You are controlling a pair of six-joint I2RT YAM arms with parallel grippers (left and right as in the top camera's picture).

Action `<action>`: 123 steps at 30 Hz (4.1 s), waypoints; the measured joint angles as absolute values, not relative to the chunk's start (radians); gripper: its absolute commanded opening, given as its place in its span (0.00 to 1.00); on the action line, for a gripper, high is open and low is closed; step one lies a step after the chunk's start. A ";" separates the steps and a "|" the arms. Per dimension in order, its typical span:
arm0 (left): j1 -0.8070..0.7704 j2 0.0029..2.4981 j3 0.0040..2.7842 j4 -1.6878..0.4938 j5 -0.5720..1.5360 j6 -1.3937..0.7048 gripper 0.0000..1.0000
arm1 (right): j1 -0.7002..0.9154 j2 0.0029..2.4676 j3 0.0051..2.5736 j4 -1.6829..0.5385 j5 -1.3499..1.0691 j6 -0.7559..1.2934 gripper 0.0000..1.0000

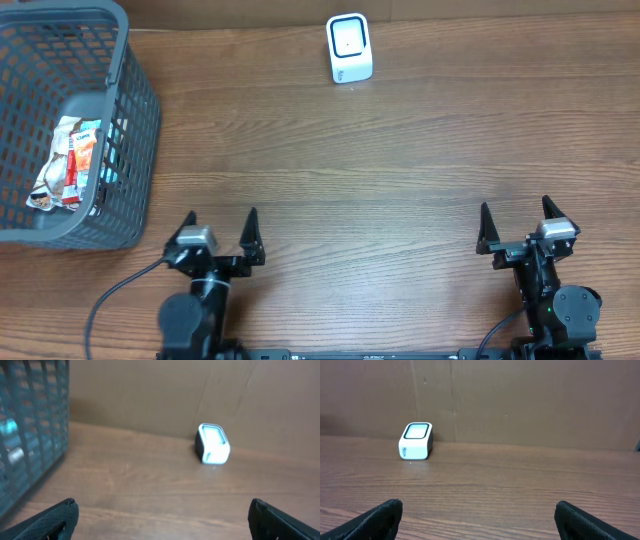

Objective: Scan the item barcode
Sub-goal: 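Move the left gripper over the grey basket and reach into it, then grasp the Kleenex pack and green wipes pack with the left gripper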

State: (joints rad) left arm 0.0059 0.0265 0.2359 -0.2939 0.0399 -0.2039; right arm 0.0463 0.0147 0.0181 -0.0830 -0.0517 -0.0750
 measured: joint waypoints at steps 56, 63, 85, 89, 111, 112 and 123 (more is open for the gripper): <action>0.613 1.530 1.789 -0.965 -0.141 0.094 1.00 | 0.046 0.015 0.018 -0.083 -0.051 -0.075 1.00; 0.736 1.658 1.789 -1.009 0.049 0.187 1.00 | 0.046 0.015 0.018 -0.083 -0.051 -0.075 1.00; 0.777 1.953 1.789 -1.076 0.385 0.404 1.00 | 0.046 0.015 0.018 -0.083 -0.051 -0.075 1.00; 0.757 1.983 1.789 -1.070 0.382 0.422 1.00 | 0.046 0.015 0.018 -0.083 -0.051 -0.075 1.00; 0.734 2.103 1.789 -1.048 0.307 0.426 0.96 | 0.046 0.015 0.018 -0.083 -0.051 -0.075 1.00; 0.732 2.106 1.789 -1.046 0.306 0.426 0.95 | 0.046 0.015 0.018 -0.083 -0.051 -0.075 1.00; 0.707 2.106 1.789 -1.043 0.286 0.423 0.66 | 0.046 0.015 0.018 -0.084 -0.051 -0.075 1.00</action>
